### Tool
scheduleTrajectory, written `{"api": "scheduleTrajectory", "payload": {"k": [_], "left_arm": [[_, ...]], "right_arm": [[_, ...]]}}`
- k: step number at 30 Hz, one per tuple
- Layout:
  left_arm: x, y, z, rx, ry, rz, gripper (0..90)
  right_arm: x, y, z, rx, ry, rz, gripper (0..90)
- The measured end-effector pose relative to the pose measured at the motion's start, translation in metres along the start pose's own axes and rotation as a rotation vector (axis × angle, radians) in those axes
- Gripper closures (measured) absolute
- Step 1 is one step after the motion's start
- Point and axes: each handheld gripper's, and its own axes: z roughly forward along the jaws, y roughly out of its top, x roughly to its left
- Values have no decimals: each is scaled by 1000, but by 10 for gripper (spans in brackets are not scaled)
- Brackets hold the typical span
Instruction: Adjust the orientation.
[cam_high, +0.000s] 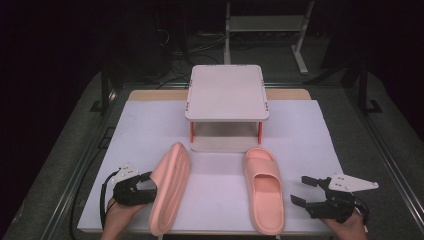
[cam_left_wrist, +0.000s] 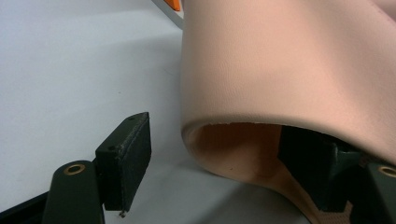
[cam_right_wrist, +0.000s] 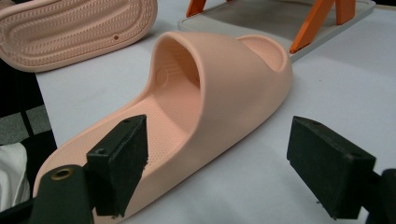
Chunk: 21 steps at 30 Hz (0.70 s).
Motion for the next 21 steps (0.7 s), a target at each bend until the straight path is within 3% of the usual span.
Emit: {"api": "scheduleTrajectory", "payload": {"k": [12, 21], "left_arm": [[-13, 7, 7, -26, -16, 39, 302], [-17, 12, 10, -44, -21, 44, 305]], "right_arm": [[1, 0, 1, 1, 1, -1, 200], [1, 1, 1, -2, 0, 1, 201]]}}
